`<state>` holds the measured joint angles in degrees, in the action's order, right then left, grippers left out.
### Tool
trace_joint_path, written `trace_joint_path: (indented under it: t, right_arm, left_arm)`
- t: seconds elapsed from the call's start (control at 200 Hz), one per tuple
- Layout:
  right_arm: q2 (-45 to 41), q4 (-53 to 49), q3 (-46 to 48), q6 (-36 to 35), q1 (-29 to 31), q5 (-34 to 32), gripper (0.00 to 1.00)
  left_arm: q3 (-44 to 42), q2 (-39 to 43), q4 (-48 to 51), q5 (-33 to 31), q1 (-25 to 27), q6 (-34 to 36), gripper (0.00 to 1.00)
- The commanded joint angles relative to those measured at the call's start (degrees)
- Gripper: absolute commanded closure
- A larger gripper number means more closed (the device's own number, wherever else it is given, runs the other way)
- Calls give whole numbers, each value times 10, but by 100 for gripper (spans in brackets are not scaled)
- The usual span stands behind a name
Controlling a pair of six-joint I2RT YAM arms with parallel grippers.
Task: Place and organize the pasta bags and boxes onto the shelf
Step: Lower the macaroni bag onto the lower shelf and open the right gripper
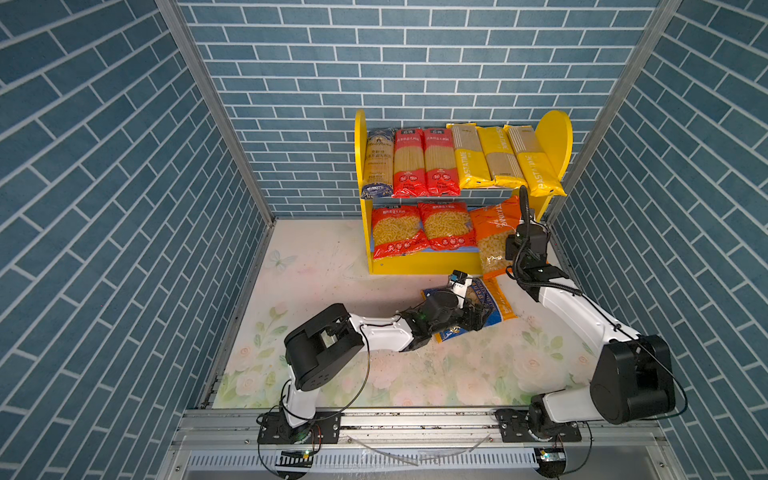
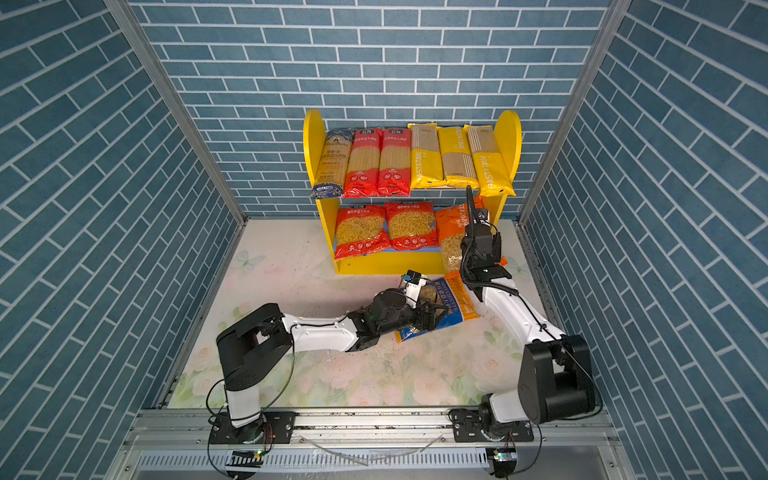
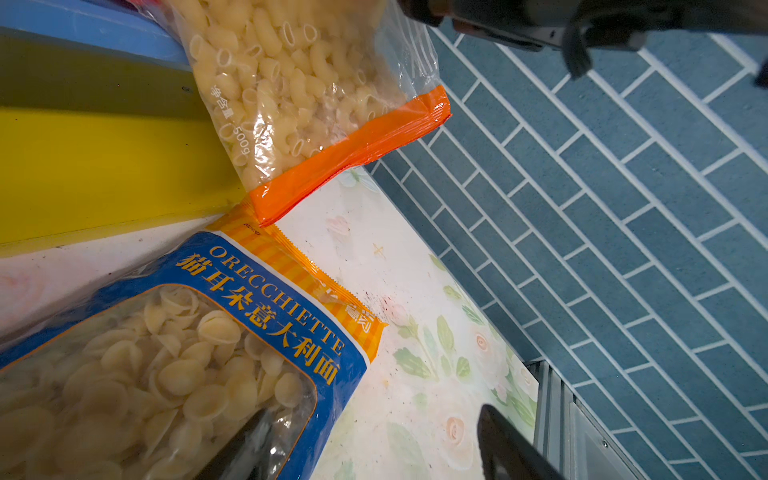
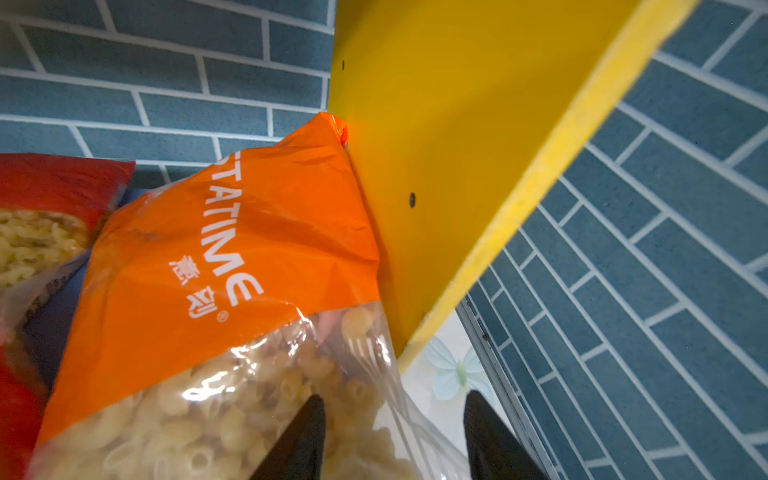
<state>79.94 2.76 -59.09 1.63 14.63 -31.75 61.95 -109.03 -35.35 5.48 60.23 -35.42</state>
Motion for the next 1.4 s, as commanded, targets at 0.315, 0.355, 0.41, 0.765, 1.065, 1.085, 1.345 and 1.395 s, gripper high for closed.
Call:
trace_joint_path:
  t: [0.315,0.355,0.41,0.765,1.065,1.085,1.345,1.395]
  right_arm:
    - [-141,-181,55,153,1,64,38]
    - [-157,-191,68,177,1,89,39]
    - [-180,-201,88,211,1,121,37]
    - [-223,-11,257,368,-43,342,18]
    - [-112,196,309,475,-123,454,15]
    - [-104,203,309,476,-125,455,15]
    - [23,427,318,564,-150,538,18]
    - [46,459,317,582,-150,548,20]
  left_arm:
    - [36,13,88,-27,-18,71,22]
    - [38,17,99,-33,-20,75,22]
    - [35,25,113,-41,-20,81,22]
    - [-16,52,107,-50,-16,47,22]
    - [-39,78,124,-68,-9,47,22]
    - [-41,79,124,-69,-9,47,22]
    - [-45,86,129,-74,-8,47,22]
    - [-46,86,128,-75,-8,47,22]
